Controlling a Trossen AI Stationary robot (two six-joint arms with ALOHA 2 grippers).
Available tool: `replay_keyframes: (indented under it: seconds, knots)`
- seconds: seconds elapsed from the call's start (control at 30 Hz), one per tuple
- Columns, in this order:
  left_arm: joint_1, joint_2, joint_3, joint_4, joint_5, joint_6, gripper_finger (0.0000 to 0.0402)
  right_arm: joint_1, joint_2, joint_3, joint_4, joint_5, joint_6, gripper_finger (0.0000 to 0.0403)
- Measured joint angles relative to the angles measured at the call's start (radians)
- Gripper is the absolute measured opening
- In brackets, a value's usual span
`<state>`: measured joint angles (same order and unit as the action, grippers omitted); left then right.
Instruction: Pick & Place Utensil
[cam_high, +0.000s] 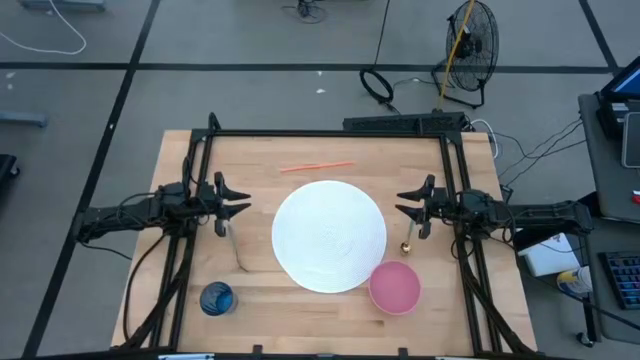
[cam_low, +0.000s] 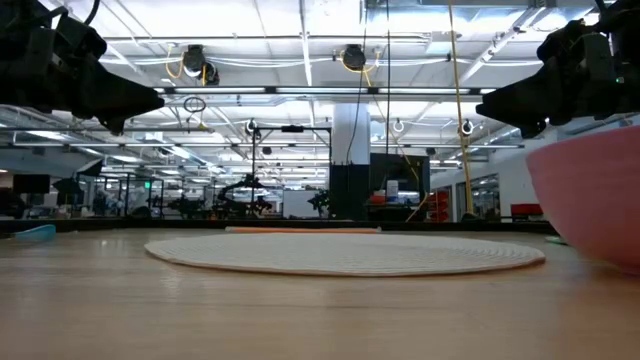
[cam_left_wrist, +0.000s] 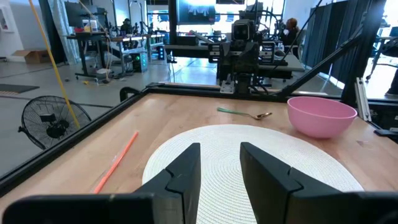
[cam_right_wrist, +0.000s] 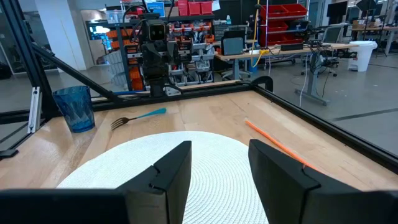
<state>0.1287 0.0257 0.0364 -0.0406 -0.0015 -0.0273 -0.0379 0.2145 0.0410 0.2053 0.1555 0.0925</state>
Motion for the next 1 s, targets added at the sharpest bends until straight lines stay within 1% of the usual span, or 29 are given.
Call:
replay_keyframes:
  seconds: [0.37,0.47,0.6,0.73,0.83,0.9,1.0]
  knots:
    - [0.000,0.000,0.000,0.000,0.000,0.000,0.0118,0.000,0.000,0.000,0.003,0.000,0.000,0.0155]
    - [0.000,0.000,0.000,0.000,0.000,0.000,0.0118,0.000,0.000,0.000,0.044,0.000,0.011,0.0155]
    - [0.000,0.000,0.000,0.000,0.000,0.000,0.0118,0.000,0.000,0.000,0.120,0.000,0.166,0.0155]
    - [0.000,0.000,0.000,0.000,0.000,-0.001,0.0118,0.000,0.000,0.000,0.246,0.000,0.309,0.0155]
    - [0.000,0.000,0.000,0.001,0.000,-0.002,0.0118,0.000,0.000,0.000,0.312,-0.002,0.369,0.0155]
    - [0.000,0.000,0.000,0.008,0.000,-0.015,0.0118,0.000,0.000,0.000,0.314,0.001,0.391,0.0155]
    - [0.000,0.000,0.000,0.027,0.000,-0.075,0.0118,0.000,-0.001,0.000,0.307,0.002,0.361,0.0155]
